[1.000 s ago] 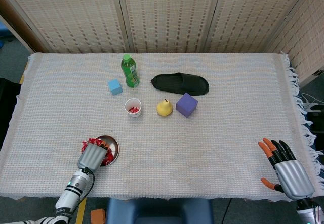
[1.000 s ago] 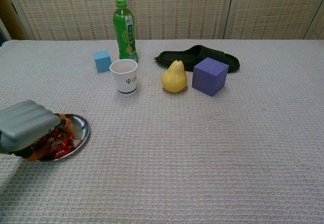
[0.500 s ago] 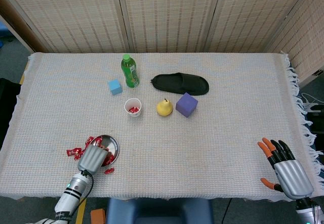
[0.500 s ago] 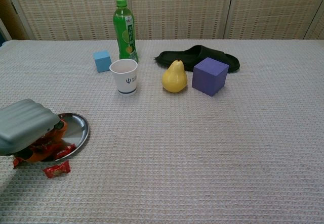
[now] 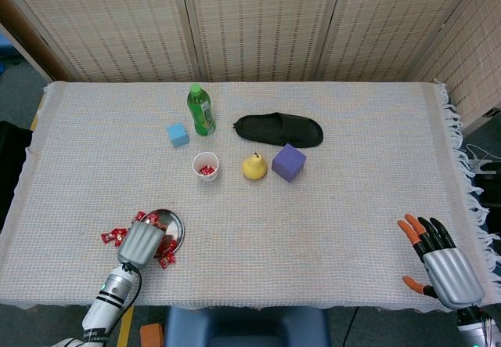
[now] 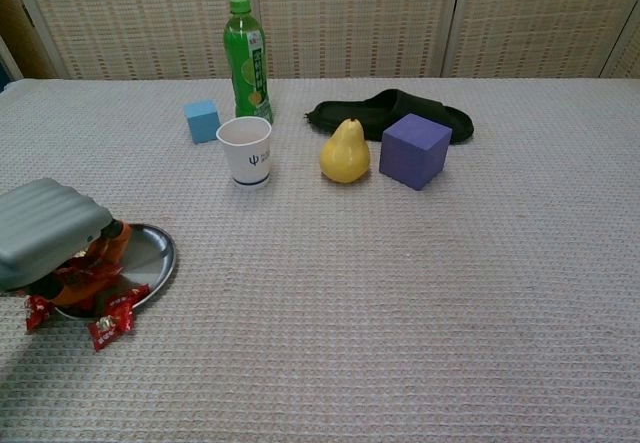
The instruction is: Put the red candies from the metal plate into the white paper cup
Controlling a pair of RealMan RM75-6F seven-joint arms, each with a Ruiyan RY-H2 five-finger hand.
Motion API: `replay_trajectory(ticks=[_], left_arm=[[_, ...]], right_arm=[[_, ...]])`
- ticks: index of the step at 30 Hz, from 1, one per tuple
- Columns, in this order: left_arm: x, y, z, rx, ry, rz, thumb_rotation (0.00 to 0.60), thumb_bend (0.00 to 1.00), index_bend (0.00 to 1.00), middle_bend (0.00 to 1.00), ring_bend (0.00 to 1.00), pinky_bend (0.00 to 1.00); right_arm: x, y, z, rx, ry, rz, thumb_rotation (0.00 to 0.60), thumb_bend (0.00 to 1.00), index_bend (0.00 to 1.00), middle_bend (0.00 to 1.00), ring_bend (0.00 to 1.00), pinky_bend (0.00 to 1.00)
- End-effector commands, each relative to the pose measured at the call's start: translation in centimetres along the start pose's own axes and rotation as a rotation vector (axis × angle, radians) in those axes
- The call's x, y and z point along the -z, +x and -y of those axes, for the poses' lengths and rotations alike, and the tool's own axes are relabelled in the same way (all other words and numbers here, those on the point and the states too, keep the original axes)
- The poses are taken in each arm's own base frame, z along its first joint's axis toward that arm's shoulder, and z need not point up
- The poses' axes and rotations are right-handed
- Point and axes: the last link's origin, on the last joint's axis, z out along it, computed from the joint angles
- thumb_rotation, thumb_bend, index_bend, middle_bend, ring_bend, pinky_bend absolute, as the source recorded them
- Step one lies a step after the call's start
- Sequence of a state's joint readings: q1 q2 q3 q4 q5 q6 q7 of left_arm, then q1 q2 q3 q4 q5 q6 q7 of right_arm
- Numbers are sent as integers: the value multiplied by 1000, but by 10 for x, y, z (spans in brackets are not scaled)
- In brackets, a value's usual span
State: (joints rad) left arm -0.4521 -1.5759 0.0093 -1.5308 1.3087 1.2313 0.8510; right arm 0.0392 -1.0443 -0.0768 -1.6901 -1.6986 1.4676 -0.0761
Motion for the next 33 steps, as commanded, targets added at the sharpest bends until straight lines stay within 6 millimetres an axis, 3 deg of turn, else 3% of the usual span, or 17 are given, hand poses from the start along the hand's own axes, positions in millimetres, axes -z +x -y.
replay_trajectory(ticks=[1, 8, 18, 24, 33], left_arm=[[-2, 7, 3, 14, 6, -13, 600, 500, 706, 762, 811, 1000], [-21, 43, 6, 58, 8, -107, 600, 524, 709, 766, 811, 1000], [-77, 95, -2, 125, -35, -181, 600, 523, 710, 768, 812, 1000], [-118, 111, -18, 146, -73, -195, 600, 522, 709, 767, 812, 1000], [-177, 122, -27, 120, -98, -196, 600, 520, 709, 766, 812, 1000]], right_arm=[[0, 0, 0, 0, -1, 1, 600, 47, 0, 0, 0, 0], [-4, -1, -1, 3, -13, 5, 600, 47, 0, 0, 0, 0], [-13, -1, -8, -2, -63, 11, 600, 47, 0, 0, 0, 0], [-19, -1, -11, -2, -91, 2, 600, 47, 0, 0, 0, 0], [-24, 0, -20, -6, -145, -5, 600, 47, 0, 0, 0, 0]])
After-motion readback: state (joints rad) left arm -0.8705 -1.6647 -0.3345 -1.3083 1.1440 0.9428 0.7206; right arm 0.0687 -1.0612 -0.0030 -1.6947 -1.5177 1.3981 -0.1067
